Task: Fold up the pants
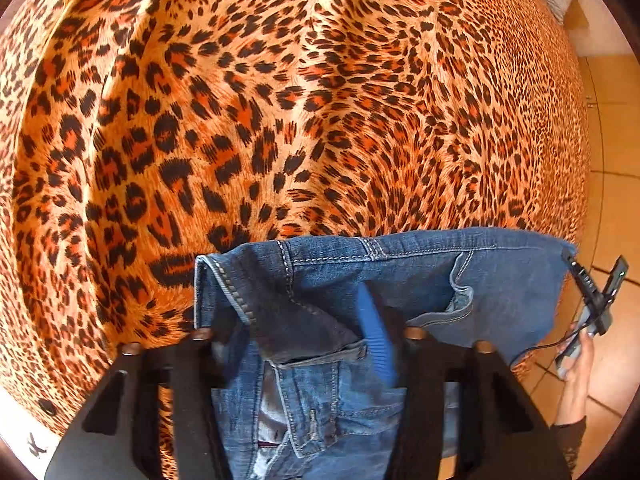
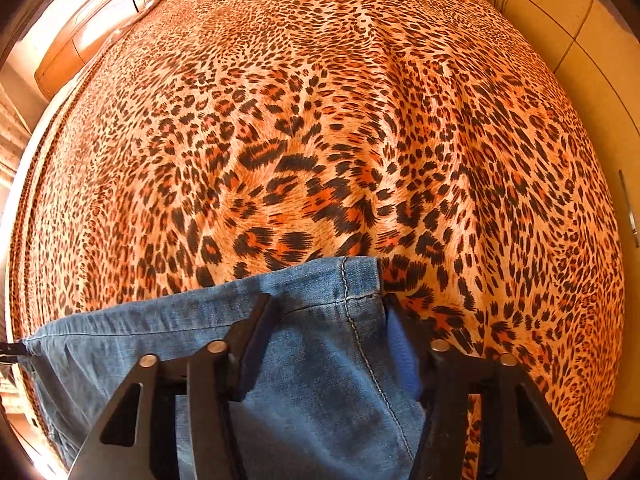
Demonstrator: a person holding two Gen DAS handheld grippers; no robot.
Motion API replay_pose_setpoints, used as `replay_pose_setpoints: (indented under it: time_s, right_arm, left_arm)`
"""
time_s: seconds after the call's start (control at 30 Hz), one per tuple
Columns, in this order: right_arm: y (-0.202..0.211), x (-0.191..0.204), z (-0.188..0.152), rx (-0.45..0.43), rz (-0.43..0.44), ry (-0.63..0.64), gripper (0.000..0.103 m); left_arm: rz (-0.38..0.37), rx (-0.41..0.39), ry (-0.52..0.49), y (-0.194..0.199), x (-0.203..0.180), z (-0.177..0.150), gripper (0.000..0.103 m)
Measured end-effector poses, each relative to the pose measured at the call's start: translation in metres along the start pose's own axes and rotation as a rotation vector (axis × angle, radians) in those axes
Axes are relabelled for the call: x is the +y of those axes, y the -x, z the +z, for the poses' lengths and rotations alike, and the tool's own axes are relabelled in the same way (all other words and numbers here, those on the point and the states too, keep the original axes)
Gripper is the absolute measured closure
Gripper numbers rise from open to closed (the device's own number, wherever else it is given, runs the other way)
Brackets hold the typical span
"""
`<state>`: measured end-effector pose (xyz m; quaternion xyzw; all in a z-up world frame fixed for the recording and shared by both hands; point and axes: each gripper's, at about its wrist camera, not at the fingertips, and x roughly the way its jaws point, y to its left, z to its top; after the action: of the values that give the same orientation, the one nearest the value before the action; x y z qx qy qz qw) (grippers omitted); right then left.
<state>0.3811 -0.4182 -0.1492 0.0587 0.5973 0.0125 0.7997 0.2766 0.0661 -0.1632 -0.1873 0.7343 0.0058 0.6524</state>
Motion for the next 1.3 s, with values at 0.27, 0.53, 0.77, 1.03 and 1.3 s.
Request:
replay_pose_setpoints:
  time_s: [0.27, 0.53, 0.77, 1.03, 1.3]
  right_arm:
    - [0.059, 0.009, -0.015, -0.131, 0.023, -0.001, 0.087]
    - [0.149, 0.003, -0.051, -0.302, 0.07, -0.023, 0.087]
    - [0.216, -0.013, -0.141, -0.409, 0.158, -0.078, 0.087]
    - [0.232, -0.055, -0.294, -0.367, 0.176, -0.206, 0.087]
    - [0.166, -0.07, -0.395, -0.074, 0.001, -0.208, 0.082]
  left_arm:
    - [0.162, -0.253, -0.099, 0.058, -0.031, -0.048, 0.097]
    - [0.329, -0.559, -0.171, 0.107, -0.044, -0.117, 0.097]
    - [0.325, -0.716, -0.162, 0.13, -0.036, -0.188, 0.097]
    - [0.243, -0.634, -0.01, 0.109, 0.019, -0.259, 0.097]
    - [0.259, -0.298, 0.092, 0.012, 0.066, -0.288, 0.098]
